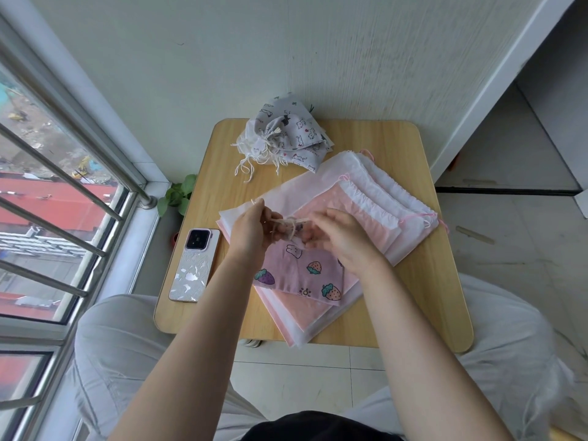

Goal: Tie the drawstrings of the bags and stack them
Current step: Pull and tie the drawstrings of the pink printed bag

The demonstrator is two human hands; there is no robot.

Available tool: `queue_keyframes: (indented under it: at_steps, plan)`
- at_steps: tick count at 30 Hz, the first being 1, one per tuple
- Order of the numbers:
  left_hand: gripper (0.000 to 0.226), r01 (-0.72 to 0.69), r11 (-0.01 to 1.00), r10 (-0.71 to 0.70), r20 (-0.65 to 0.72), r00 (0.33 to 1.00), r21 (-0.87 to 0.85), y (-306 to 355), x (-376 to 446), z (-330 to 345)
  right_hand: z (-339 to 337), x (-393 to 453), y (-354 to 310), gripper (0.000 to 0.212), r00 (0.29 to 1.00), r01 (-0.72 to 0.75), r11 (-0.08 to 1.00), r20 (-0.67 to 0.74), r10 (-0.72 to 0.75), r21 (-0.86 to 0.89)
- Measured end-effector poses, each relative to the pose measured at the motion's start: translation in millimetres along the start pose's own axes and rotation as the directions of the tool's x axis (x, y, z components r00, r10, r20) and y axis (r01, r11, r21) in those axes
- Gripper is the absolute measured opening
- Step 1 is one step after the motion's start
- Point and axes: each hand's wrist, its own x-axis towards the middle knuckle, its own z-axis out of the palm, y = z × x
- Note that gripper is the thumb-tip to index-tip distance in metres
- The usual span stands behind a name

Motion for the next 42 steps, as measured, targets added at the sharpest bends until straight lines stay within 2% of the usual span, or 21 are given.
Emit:
queue_keyframes:
  at_steps: [2, 5, 6, 8, 10, 13, 14, 16, 18, 20, 22, 24, 27, 29, 31, 33, 34, 36, 38, 41, 42]
  plan:
    - [0.041, -0.001, 1.0, 0.001, -0.01, 1.0, -0.028, -2, 2, 1, 2, 1, -5, 0.022, 0.999, 0.012, 0.963, -0.035, -0.002, 0.271]
    - [0.041, -0.037, 0.997, 0.038, 0.016, 0.999, -0.063, -7, 4, 1, 6, 0, -7, 0.036, 1.0, 0.003, 0.792, -0.004, -0.001, 0.611]
    - [0.041, -0.043, 0.995, 0.046, 0.035, 0.998, -0.087, -7, 4, 1, 8, 0, -7, 0.038, 1.0, 0.0, 0.755, 0.001, -0.001, 0.655]
    - [0.04, -0.039, 0.986, 0.052, 0.078, 0.996, -0.164, -5, 2, -1, 11, 0, -7, 0.037, 0.999, -0.007, 0.759, -0.024, 0.03, 0.651]
    - [0.039, -0.013, 0.961, 0.045, 0.109, 0.993, -0.278, -1, 1, -4, 10, 1, -8, 0.037, 0.996, -0.001, 0.855, -0.08, 0.05, 0.518]
    - [0.041, 0.066, 0.874, -0.007, 0.123, 0.992, -0.481, 3, 3, -10, 3, -1, -12, 0.038, 0.976, 0.058, 0.993, -0.216, -0.034, 0.107]
    - [0.042, 0.085, 0.853, -0.028, 0.118, 0.993, -0.515, 3, 3, -12, 2, -2, -14, 0.038, 0.962, 0.071, 0.996, -0.259, -0.082, -0.053]
    - [0.046, 0.097, 0.854, -0.055, 0.096, 0.994, -0.511, 3, 2, -14, 3, -4, -18, 0.04, 0.93, 0.122, 0.933, -0.29, -0.227, -0.339]
    - [0.047, 0.068, 0.9, -0.05, 0.054, 0.997, -0.43, 2, 1, -10, 6, -2, -20, 0.04, 0.903, 0.184, 0.841, -0.25, -0.349, -0.508]
    - [0.045, 0.016, 0.957, -0.014, 0.008, 1.0, -0.291, 3, 0, -6, 7, 1, -20, 0.037, 0.892, 0.204, 0.756, -0.199, -0.405, -0.623]
    - [0.043, -0.058, 0.994, 0.057, -0.016, 0.998, -0.089, 7, -1, -5, 7, 2, -17, 0.032, 0.903, 0.204, 0.656, -0.119, -0.413, -0.726]
    - [0.037, -0.142, 0.975, 0.147, -0.02, 0.989, 0.17, 12, -1, -7, 5, 0, -15, 0.025, 0.942, 0.176, 0.573, -0.033, -0.335, -0.8]
    - [0.023, -0.242, 0.817, 0.27, 0.024, 0.962, 0.524, 18, -1, -11, 1, 0, -12, 0.027, 0.991, 0.109, 0.539, 0.049, -0.124, -0.835]
    - [0.025, -0.292, 0.617, 0.312, 0.113, 0.943, 0.731, 20, 0, -12, 1, 1, -9, 0.023, 0.996, 0.085, 0.498, 0.08, -0.03, -0.863]
    - [0.026, -0.292, 0.332, 0.264, 0.209, 0.942, 0.897, 19, 0, -11, 2, 3, -3, 0.02, 0.995, 0.097, 0.413, 0.089, -0.039, -0.906]
    - [0.03, -0.256, 0.065, 0.176, 0.241, 0.954, 0.964, 15, -1, -10, 3, 4, 0, 0.015, 0.993, 0.102, 0.343, 0.075, -0.09, -0.934]
    - [0.032, -0.245, -0.021, 0.137, 0.246, 0.96, 0.969, 13, -2, -9, 4, 5, 1, 0.013, 0.991, 0.1, 0.333, 0.064, -0.119, -0.938]
    - [0.035, -0.264, -0.084, 0.071, 0.271, 0.96, 0.961, 9, -3, -9, 3, 8, 3, 0.012, 0.982, 0.105, 0.346, 0.043, -0.182, -0.932]
    - [0.034, -0.294, -0.002, 0.013, 0.294, 0.956, 0.956, 10, -3, -9, 1, 10, 2, 0.012, 0.97, 0.115, 0.357, 0.027, -0.242, -0.927]
    - [0.025, -0.26, 0.376, -0.052, 0.3, 0.953, 0.889, 14, -4, -13, -3, 11, 1, 0.01, 0.961, 0.11, 0.38, 0.0, -0.278, -0.918]
    - [0.023, -0.247, 0.464, -0.043, 0.3, 0.953, 0.851, 14, -4, -14, -3, 11, 1, 0.009, 0.962, 0.106, 0.394, -0.006, -0.275, -0.913]
